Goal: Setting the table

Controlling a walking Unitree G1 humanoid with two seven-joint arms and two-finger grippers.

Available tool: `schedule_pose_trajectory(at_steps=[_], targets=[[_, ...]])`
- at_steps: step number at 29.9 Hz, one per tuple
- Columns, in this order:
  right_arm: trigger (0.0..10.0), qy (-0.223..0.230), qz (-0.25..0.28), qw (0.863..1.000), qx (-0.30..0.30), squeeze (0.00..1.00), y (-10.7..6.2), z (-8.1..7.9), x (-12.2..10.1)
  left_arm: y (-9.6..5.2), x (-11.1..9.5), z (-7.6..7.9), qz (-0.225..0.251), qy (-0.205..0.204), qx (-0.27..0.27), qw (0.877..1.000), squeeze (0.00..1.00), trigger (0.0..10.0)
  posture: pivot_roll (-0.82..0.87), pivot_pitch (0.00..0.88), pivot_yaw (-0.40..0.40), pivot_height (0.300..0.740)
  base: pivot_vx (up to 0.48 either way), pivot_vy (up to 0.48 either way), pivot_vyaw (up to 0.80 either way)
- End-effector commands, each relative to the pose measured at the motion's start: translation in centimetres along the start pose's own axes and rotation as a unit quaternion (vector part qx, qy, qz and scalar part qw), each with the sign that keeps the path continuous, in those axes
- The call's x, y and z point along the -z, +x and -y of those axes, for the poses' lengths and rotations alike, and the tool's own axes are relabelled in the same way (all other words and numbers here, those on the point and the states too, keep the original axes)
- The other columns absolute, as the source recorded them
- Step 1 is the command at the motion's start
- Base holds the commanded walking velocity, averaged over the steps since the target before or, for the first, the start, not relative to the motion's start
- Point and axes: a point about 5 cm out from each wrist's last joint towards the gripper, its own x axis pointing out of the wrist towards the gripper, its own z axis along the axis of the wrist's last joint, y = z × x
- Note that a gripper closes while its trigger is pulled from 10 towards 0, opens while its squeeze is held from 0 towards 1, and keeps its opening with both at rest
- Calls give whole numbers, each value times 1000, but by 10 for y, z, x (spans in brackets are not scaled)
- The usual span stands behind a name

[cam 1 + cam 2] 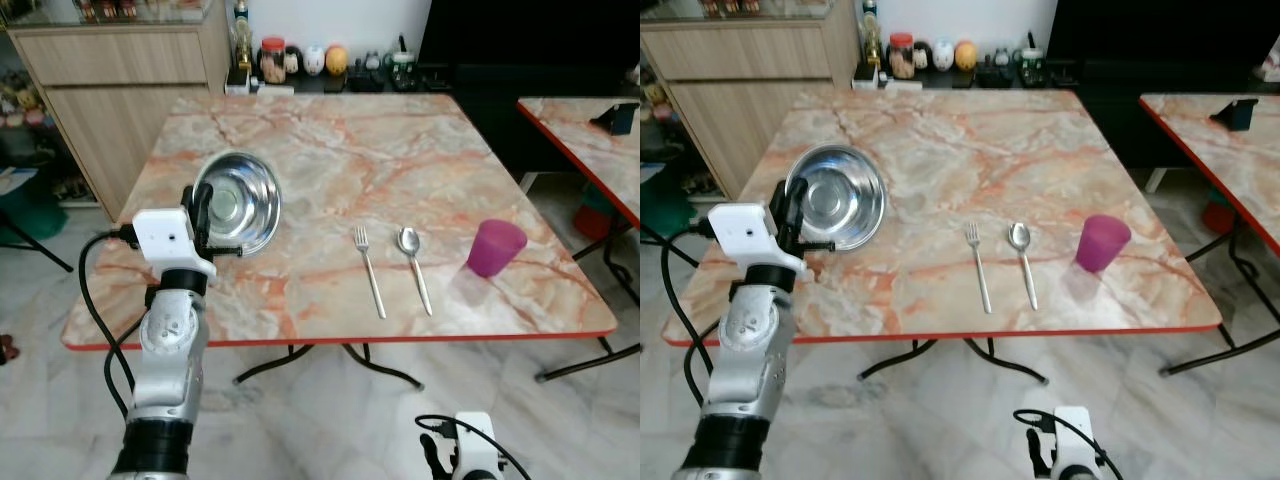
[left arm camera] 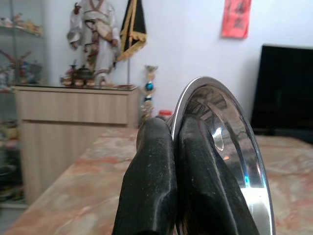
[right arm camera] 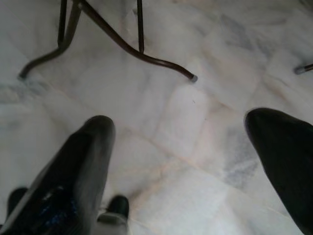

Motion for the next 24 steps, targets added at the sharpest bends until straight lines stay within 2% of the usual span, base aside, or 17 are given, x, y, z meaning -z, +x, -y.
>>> schedule_pose_trajectory(at_steps=[1, 4, 6, 8, 10, 11, 12, 13, 14, 17, 18, 19, 21, 22, 23, 24], targets=[[10000, 2, 1, 1000, 17, 0, -1, 9, 1, 5, -1, 10, 0, -10, 11, 1000, 0, 10000, -22, 0, -26, 740, 0, -349, 0], [10000, 2, 8, 1000, 29, 0, -1, 10, -2, 8, -4, 11, 5, -12, 8, 1000, 0, 10000, -10, 0, -28, 740, 0, -351, 0], [10000, -14, 19, 999, 33, 0, 0, 11, -5, 9, -5, 10, 6, -11, 7, 1000, 0, 10000, -10, 0, -28, 740, 0, -352, 0], [10000, -7, 25, 999, 39, 0, 0, 12, -7, 10, -5, 8, 6, -10, 5, 1000, 0, 10000, -11, 0, -30, 740, 0, -347, 0], [10000, -24, 72, 995, 58, 0, -13, 19, 3, 10, -5, 6, 3, -7, 0, 1000, 0, 10000, -14, 0, -28, 740, 0, -349, 0], [10000, -141, 158, 973, 88, 0, -29, 27, 2, 10, -4, 5, 2, -8, -4, 1000, 0, 10000, -15, 0, -26, 740, 0, -345, 0], [10000, -168, 180, 965, 91, 0, -33, 27, 1, 11, -4, 5, 2, -9, -5, 1000, 0, 10000, -15, 0, -26, 740, 0, -345, 0], [10000, -171, 204, 960, 90, 0, -38, 23, 1, 11, -4, 5, 3, -8, -5, 1000, 0, 10000, -19, 0, -23, 740, 0, -349, 0], [10000, -160, 221, 958, 89, 0, -41, 21, 1, 13, -5, 5, 4, -8, -5, 1000, 0, 10000, -24, 0, -20, 740, 0, -345, 0], [10000, -143, 216, 962, 83, 0, -46, 14, 11, 15, -5, 6, 3, -9, -3, 1000, 0, 10000, -28, 0, -17, 740, 0, -346, 0], [10000, -139, 207, 965, 80, 0, -52, 2, 24, 16, -5, 7, 3, -11, -3, 1000, 0, 10000, -31, 0, -14, 740, 0, -341, 0], [10000, -140, 203, 966, 79, 0, -55, -3, 29, 17, -5, 7, 3, -12, -3, 1000, 0, 10000, -32, 0, -13, 740, 0, -341, 0], [10000, -148, 201, 964, 98, 0, -51, 5, 24, 18, -5, 7, 2, -12, -2, 1000, 0, 10000, -35, 0, -11, 740, 0, -337, 0], [10000, -61, 167, 979, 98, 0, -41, 15, 15, 18, -5, 8, 2, -12, -2, 1000, 0, 10000, -35, 0, -11, 740, 0, -337, 0], [10000, -29, 160, 982, 95, 0, -40, 17, 14, 18, -4, 8, 2, -12, -2, 1000, 0, 10000, -29, 0, -11, 740, 0, -337, 0], [10000, -29, 160, 982, 95, 0, -40, 17, 14, 18, -4, 8, 2, -12, -2, 1000, 0, 10000, -29, 0, -11, 740, 0, -337, 0]])
